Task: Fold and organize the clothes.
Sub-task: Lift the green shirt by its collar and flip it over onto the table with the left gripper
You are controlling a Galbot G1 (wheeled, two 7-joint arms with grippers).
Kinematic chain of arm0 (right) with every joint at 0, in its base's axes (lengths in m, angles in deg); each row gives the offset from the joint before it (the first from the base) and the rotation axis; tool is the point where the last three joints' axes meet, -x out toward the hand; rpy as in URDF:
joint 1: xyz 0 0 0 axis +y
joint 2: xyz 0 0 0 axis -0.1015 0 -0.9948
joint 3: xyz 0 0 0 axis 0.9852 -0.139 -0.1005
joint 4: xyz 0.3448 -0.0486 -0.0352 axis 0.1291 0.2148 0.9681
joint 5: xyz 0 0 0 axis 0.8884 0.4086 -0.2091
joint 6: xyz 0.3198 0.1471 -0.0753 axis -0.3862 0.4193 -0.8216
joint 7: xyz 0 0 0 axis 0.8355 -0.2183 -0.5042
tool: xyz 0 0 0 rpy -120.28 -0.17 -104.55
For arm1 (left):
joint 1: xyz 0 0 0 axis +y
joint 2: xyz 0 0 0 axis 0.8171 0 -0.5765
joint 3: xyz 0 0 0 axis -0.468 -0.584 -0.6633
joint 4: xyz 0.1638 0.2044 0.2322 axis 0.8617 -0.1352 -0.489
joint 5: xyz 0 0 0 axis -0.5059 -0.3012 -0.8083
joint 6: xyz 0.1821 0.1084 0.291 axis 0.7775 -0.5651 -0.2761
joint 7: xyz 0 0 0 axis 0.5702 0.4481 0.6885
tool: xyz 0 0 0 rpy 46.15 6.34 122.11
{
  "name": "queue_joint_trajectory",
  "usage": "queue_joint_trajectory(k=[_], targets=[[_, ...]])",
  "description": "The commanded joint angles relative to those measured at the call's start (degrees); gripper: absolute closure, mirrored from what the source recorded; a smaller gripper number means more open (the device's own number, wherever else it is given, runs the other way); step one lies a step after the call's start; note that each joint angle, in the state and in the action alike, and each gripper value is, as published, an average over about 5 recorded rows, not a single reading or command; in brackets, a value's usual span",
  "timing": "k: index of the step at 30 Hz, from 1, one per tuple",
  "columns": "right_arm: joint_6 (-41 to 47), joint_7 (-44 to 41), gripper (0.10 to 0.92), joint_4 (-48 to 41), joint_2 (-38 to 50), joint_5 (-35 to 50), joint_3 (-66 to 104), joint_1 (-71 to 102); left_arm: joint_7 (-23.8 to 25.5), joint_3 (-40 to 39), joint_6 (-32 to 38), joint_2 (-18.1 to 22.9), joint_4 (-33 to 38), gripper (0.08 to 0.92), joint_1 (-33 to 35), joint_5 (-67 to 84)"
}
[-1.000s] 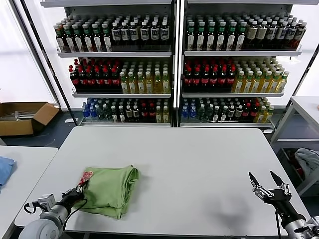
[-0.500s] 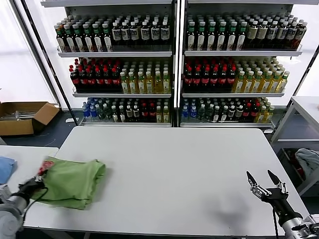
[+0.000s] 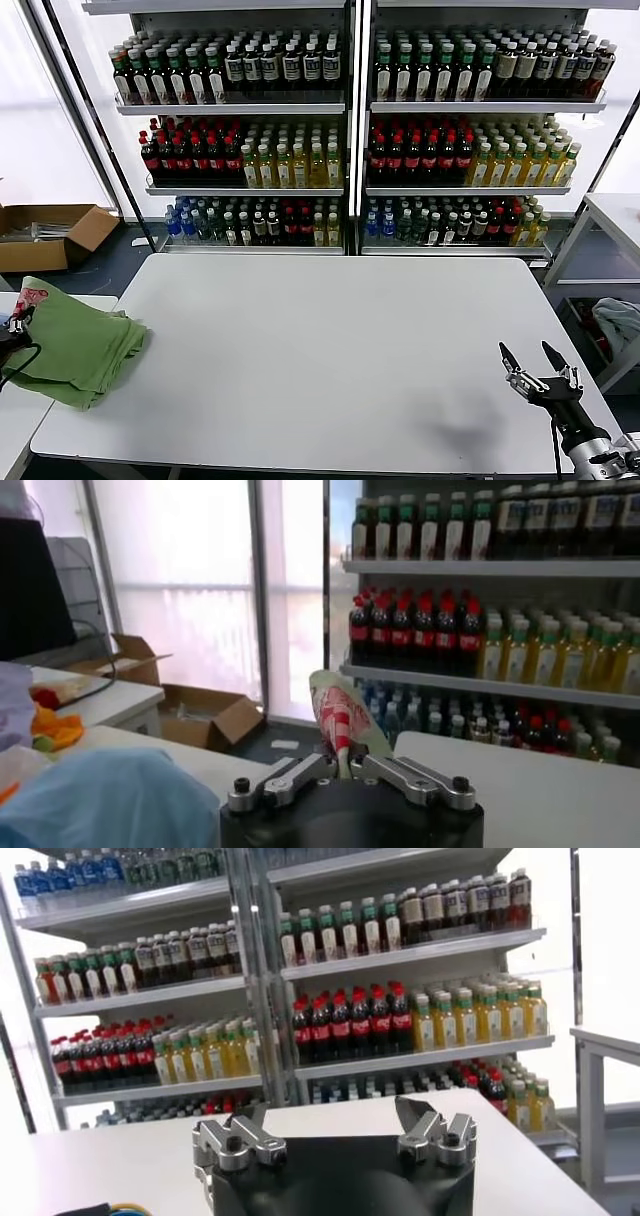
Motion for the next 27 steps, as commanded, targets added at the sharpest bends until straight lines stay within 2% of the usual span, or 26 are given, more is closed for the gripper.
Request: queue_joint_trajectory(k=[1,5,10,14,18,27], targets=[[-0.04,0.1,0.203,0.38,-0.08,0.12,0.39,-0.04,-4.84,-5.71,-2.15,10.03,16.01,0.886,2.52,-0.13],[0.25,0.33,0.203,1.07,-0.07,0.38,0.71,-0.17,-6.77,-14.0,-2.44,14.28,20.66,0.886,4.47,-0.62],[0.5,0.34,0.203,1.45,0.18,0.58,1.23,0.19,-12.52,-27.39,-2.44,17.7,23.8,0.886,3.33,1.68],[0.51,0.31,0.203,1.67,0.24,0.5,1.26,0.65,-15.58,-37.21,-2.41,19.98,19.75,0.886,0.08,1.99],[0.53,0.27,0.203,1.98,0.17,0.49,1.5,1.19,-19.63,-43.63,-2.43,22.96,14.66,0.886,-4.96,6.01],[0.47,0.17,0.203,2.24,0.28,0.43,1.7,2.15,-22.7,-48.61,-2.42,28.45,6.17,0.886,-11.03,8.82]])
